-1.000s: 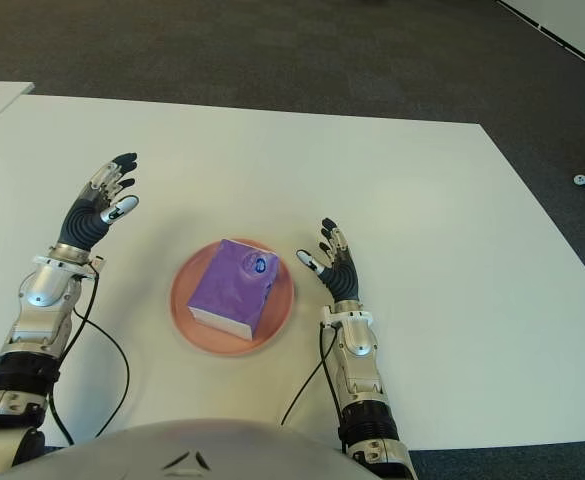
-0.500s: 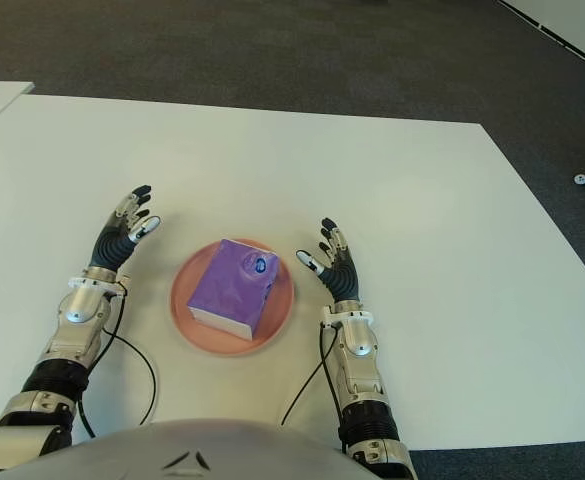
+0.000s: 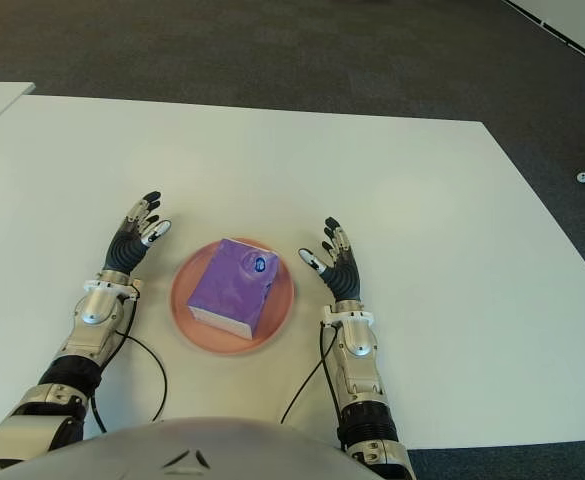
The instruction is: Put the tissue paper into the plate.
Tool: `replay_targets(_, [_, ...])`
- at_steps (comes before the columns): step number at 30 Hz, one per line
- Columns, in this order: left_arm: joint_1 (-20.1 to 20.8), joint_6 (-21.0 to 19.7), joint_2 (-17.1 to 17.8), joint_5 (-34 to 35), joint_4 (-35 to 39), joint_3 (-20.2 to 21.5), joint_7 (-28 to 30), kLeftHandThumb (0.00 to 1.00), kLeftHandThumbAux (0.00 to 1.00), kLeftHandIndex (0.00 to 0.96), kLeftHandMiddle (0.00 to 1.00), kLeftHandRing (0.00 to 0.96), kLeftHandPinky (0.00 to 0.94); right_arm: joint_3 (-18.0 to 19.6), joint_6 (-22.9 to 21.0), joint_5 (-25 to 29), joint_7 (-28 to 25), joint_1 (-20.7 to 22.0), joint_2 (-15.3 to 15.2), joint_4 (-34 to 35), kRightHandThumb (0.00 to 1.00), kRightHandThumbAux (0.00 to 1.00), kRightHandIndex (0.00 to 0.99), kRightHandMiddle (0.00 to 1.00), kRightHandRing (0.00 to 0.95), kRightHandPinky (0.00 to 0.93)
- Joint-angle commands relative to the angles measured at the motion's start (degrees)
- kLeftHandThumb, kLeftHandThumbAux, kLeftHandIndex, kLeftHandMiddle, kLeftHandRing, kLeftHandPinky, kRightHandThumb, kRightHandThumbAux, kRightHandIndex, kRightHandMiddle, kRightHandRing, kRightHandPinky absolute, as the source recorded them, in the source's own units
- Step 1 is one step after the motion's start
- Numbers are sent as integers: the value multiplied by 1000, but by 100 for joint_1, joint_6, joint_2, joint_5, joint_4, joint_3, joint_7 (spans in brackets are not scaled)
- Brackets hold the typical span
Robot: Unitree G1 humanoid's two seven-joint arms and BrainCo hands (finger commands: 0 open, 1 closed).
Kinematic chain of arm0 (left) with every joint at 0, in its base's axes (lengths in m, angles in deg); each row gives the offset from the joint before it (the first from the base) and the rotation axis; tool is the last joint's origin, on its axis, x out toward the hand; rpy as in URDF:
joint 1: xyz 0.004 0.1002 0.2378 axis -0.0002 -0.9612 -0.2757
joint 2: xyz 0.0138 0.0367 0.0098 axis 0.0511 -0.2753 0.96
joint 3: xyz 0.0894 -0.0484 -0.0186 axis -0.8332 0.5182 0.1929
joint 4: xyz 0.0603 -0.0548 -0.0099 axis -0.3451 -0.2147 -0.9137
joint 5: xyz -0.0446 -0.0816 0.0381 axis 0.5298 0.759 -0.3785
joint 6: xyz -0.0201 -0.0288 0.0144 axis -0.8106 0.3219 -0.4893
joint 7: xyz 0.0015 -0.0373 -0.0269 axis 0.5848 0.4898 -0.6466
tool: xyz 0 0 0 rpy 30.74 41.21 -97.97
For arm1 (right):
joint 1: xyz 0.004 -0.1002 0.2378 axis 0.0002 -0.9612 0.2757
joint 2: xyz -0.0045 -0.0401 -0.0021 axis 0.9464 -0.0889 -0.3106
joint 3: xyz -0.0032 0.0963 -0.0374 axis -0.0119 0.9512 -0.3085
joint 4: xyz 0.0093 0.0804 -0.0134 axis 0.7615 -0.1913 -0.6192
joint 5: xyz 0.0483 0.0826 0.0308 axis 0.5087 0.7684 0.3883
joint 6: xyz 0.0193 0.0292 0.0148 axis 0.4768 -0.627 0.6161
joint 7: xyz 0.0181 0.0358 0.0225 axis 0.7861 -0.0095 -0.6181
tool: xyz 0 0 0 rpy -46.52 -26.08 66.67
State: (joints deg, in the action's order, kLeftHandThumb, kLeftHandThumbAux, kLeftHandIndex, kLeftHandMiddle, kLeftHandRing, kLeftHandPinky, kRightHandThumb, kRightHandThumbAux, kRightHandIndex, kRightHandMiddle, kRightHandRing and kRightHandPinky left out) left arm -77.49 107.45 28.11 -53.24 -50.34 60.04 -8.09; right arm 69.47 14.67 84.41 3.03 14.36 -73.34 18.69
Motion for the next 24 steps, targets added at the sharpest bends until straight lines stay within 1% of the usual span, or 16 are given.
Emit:
replay_targets(1, [-239,44,-214,-94,-513,-118,-81,0,433,0,0,0,0,-6,-728,-6,34,-799,64,-541,82,637,0,0,0,0])
replay_targets(9, [-249,-180,-279,-38,-503,-126,-41,0,429,0,0,0,0,-46,-773,-55,65,-899,87,-382,83,639,0,0,0,0])
replay_targets(18, [-352,-166,-324,-6,-374,-128,-25,0,424,0,0,0,0,-70,-814,-77,101,-998,102,-213,66,642,0,0,0,0])
replay_targets(24, [-483,-155,-335,79,-209,-101,48,0,423,0,0,0,0,-64,-758,-101,147,-999,93,-252,46,659,0,0,0,0])
